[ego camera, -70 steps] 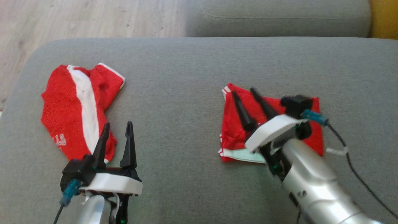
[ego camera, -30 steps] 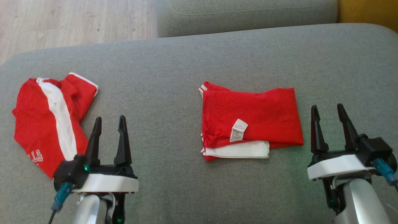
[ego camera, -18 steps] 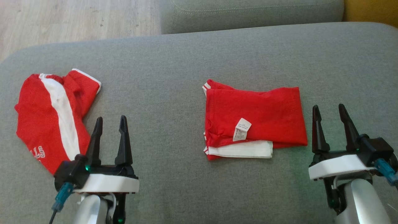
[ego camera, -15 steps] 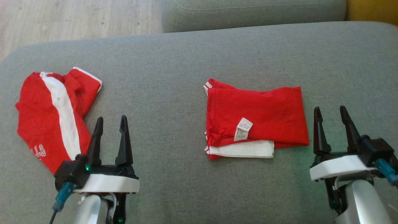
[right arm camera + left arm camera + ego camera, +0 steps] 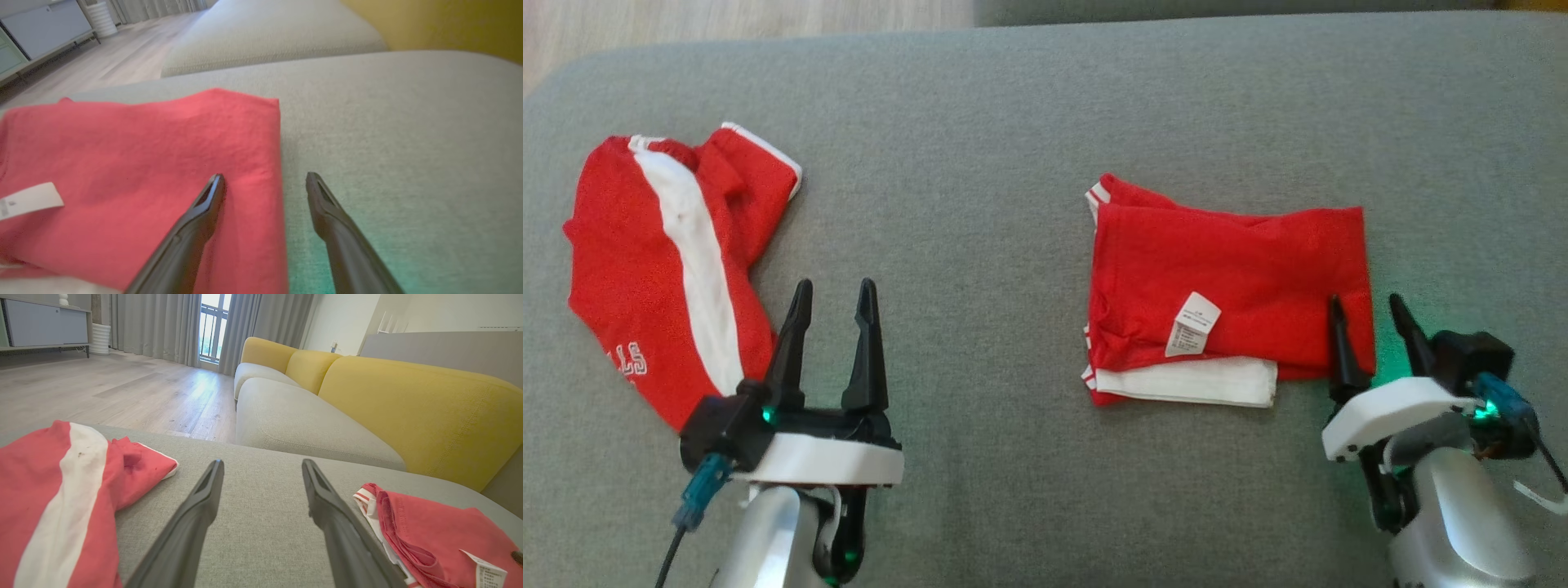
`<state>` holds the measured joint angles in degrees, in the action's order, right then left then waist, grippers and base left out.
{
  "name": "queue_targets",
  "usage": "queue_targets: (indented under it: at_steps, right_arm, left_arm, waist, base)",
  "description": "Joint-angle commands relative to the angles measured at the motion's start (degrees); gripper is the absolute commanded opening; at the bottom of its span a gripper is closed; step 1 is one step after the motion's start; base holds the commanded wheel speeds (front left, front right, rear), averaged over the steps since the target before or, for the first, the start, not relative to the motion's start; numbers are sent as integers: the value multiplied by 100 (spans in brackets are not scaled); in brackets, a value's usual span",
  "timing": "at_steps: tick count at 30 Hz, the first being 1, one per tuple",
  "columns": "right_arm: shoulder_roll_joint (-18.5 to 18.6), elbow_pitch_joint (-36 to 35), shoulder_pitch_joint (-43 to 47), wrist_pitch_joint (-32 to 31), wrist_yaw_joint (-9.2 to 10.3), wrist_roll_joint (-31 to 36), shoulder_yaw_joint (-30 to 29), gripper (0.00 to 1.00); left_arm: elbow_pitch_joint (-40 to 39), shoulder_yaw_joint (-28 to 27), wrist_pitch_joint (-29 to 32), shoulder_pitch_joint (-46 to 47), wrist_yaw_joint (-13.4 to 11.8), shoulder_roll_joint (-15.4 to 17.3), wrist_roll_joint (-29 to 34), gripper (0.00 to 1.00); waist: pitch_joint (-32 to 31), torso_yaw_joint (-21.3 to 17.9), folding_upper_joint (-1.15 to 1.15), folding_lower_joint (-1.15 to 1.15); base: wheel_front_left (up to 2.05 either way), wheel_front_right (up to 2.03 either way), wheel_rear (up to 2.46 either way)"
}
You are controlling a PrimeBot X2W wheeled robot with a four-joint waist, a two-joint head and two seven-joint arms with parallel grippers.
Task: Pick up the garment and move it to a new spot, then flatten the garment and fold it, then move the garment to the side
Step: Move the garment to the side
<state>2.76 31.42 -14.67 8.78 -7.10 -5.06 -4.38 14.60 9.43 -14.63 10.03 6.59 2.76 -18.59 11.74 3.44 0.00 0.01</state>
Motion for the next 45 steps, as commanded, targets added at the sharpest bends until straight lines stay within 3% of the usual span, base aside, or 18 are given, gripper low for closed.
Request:
queue_targets:
  at_steps: [1,7,9,19,25,29,34,38,45]
  right_arm:
    - [12,-60,-171,-13,-39,-29,158,100]
    - [12,707,-489,-128,-39,-219,498,100]
    - [12,872,-571,-84,-39,-199,569,0]
    - [147,819,-934,238,-39,1063,111,0]
    - [977,636,-1231,88,-39,1171,28,0]
    - [1764,755,-1409,-4,-39,1139,-88,0]
    - [2410,987,-1674,-90,-39,1327,-385,0]
    - [2753,1214,-1926,-186,-39,1791,-932,0]
    - [2732,1359,-2080,-194,-39,2224,-1511,0]
  left_arm:
    - [-156,-127,-37,211,20,12,16,100]
    - [-124,-68,-37,292,33,12,-9,100]
    - [-113,-68,-37,292,35,12,-6,100]
    - [-95,-134,-37,234,41,12,20,100]
    - [-137,-103,-37,274,48,12,44,100]
    - [-161,-49,-37,369,57,12,58,100]
    - [-173,-58,-37,449,66,12,61,100]
    - [-187,-1,-37,580,73,12,-20,100]
    - [-180,-28,-37,633,77,12,-79,100]
  waist:
    - [69,59,0,-1]
    - [171,132,0,-1]
    - [171,129,0,-1]
    - [24,-97,0,-1]
    - [129,-169,0,-1]
    - [297,-95,0,-1]
    - [526,10,0,-1]
    - [697,167,0,-1]
    - [767,246,0,-1]
  base:
    - [0,0,0]
    - [0,0,0]
    - [0,0,0]
    - [0,0,0]
    - [0,0,0]
    - [0,0,0]
    - [0,0,0]
    - [0,0,0]
    - [0,0,0]
